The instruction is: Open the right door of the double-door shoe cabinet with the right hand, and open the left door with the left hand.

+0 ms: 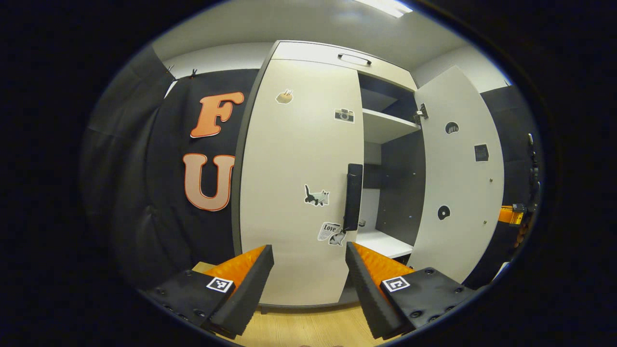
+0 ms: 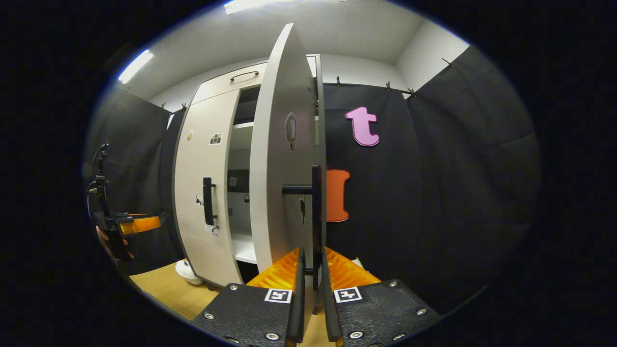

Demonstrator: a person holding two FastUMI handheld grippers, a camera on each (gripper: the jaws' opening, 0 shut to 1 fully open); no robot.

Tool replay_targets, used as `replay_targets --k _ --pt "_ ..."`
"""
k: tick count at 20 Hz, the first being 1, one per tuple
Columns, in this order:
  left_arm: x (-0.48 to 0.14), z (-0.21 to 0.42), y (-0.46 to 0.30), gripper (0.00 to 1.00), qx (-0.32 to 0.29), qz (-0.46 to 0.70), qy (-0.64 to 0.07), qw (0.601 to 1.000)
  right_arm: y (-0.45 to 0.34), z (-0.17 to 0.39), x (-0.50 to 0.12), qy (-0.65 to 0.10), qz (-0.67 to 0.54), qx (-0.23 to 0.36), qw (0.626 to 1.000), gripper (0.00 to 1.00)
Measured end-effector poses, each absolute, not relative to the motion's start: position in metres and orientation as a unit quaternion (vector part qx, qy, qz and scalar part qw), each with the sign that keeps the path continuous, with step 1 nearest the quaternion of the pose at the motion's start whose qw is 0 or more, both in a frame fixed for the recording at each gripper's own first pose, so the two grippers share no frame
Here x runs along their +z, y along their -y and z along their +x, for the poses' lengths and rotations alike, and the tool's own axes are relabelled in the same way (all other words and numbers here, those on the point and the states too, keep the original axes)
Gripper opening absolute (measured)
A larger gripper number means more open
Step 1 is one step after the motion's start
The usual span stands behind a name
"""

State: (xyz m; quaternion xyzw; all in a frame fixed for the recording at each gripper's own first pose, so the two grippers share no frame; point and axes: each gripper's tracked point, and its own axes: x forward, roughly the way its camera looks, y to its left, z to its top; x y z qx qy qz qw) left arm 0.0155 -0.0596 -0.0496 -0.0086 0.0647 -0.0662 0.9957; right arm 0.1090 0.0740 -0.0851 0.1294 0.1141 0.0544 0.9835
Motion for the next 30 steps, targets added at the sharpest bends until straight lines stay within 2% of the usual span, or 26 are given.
replay_targets --k 1,2,8,9,10,15,18,20,23,24,25,28,30 --pt "-0.048 0.019 0.062 0.96 -0.065 -0.002 -0.064 0.996 -0.075 0.107 -0.083 -0.109 0.144 0.063 0.982 0.12" --pt "-0.047 0.022 0.062 0.96 -0.058 0.004 -0.064 0.996 -0.082 0.103 -0.081 -0.11 0.165 0.078 0.977 0.11" --pt "-0.012 0.043 0.098 0.95 -0.085 -0.011 -0.051 0.995 -0.075 0.095 -0.086 -0.119 0.151 0.085 0.978 0.14" --pt "-0.009 0.047 0.105 0.95 -0.091 -0.01 -0.051 0.995 -0.073 0.093 -0.087 -0.121 0.142 0.084 0.979 0.07" --pt "-0.005 0.053 0.11 0.95 -0.095 -0.005 -0.049 0.994 -0.067 0.094 -0.088 -0.119 0.128 0.077 0.982 0.15" --pt "0.006 0.076 0.131 0.92 -0.1 -0.009 -0.04 0.994 -0.059 0.092 -0.089 -0.114 0.105 0.073 0.985 0.18" --pt "0.003 0.09 0.147 0.95 -0.107 -0.002 -0.044 0.993 -0.049 0.089 -0.09 -0.116 0.1 0.065 0.986 0.2" --pt "-0.002 0.108 0.152 0.95 -0.103 0.004 -0.047 0.994 -0.045 0.088 -0.091 -0.113 0.103 0.059 0.986 0.29" --pt "-0.011 0.137 0.152 0.95 -0.093 0.025 -0.05 0.994 -0.038 0.086 -0.092 -0.104 0.1 0.052 0.988 0.47" --pt "-0.018 0.145 0.15 0.98 -0.088 0.022 -0.058 0.994 -0.035 0.083 -0.094 -0.106 0.094 0.048 0.989 0.5" --pt "-0.023 0.15 0.149 0.94 -0.084 0.019 -0.065 0.994 -0.032 0.08 -0.095 -0.107 0.087 0.046 0.989 0.54" --pt "-0.033 0.165 0.143 0.95 -0.066 0.01 -0.074 0.995 -0.025 0.076 -0.097 -0.109 0.072 0.039 0.991 0.6" --pt "-0.039 0.171 0.14 0.95 -0.058 0.009 -0.079 0.995 -0.025 0.074 -0.099 -0.112 0.073 0.038 0.99 0.75"
